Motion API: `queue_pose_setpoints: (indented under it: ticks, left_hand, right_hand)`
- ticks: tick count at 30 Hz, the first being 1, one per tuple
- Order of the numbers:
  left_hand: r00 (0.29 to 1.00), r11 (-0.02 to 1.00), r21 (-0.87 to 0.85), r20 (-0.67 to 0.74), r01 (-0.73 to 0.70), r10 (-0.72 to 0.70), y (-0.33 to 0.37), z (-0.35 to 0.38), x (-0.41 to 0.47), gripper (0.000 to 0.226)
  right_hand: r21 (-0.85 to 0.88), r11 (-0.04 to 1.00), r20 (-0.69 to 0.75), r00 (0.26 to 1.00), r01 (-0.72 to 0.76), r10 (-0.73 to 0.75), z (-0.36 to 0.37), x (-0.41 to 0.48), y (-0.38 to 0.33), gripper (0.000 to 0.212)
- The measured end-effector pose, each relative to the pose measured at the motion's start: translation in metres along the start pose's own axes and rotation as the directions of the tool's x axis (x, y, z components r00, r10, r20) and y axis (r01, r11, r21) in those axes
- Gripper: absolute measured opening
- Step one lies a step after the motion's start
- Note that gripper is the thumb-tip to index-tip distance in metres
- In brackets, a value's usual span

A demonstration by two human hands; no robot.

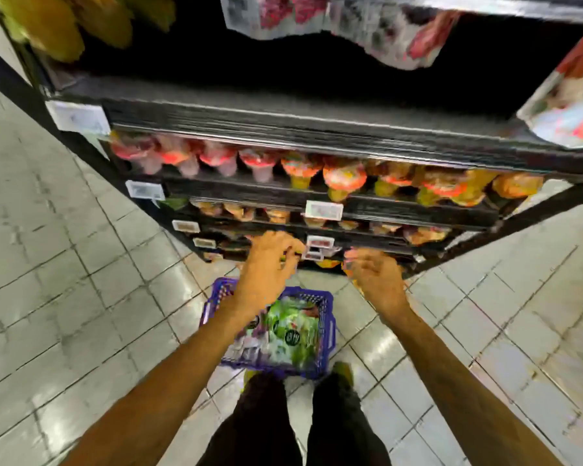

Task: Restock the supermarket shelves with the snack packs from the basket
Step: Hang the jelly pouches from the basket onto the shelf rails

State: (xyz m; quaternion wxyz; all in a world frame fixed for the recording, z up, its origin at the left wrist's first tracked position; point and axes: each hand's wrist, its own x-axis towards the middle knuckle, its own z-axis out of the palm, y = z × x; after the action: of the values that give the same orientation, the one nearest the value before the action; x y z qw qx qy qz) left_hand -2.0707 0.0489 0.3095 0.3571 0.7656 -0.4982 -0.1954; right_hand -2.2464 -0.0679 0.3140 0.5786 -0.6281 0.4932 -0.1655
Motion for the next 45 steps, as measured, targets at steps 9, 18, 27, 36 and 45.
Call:
queue_pose_setpoints:
  ticks: [9,18,27,36,45]
  left_hand:
    - [0.898,0.900,-0.074,0.138,0.430,-0.418,-0.233,0.102,-0.108,0.013]
    - [0.784,0.788,0.028,0.085,0.615,-0.615,-0.414,0.218,-0.166,0.019]
    - [0.469,0.473,0.105,0.061,0.875,-0.881,-0.529,0.275,-0.166,0.067]
    - [0.235,0.227,0.225,-0.007,0.947,-0.972,-0.523,0.302,-0.151,0.109]
    - [0.201,0.181,-0.111,0.205,0.977,-0.958,-0.476,0.293,-0.141,0.084]
  right_hand:
    - [-0.127,0.927,0.130,0.920,-0.353,0.369,0.146,0.040,0.212,0.016]
    - [-0.297,0.767,0.044,0.794,-0.570,0.607,0.217,0.096,0.432,0.009]
    - [-0.412,0.639,-0.003,0.702,-0.650,0.712,0.275,0.128,0.572,0.060]
    - [-0.193,0.586,-0.142,0.613,-0.787,0.777,0.282,0.114,0.590,0.066]
    - [0.157,0.614,-0.086,0.608,-0.774,0.789,0.249,0.097,0.560,0.047]
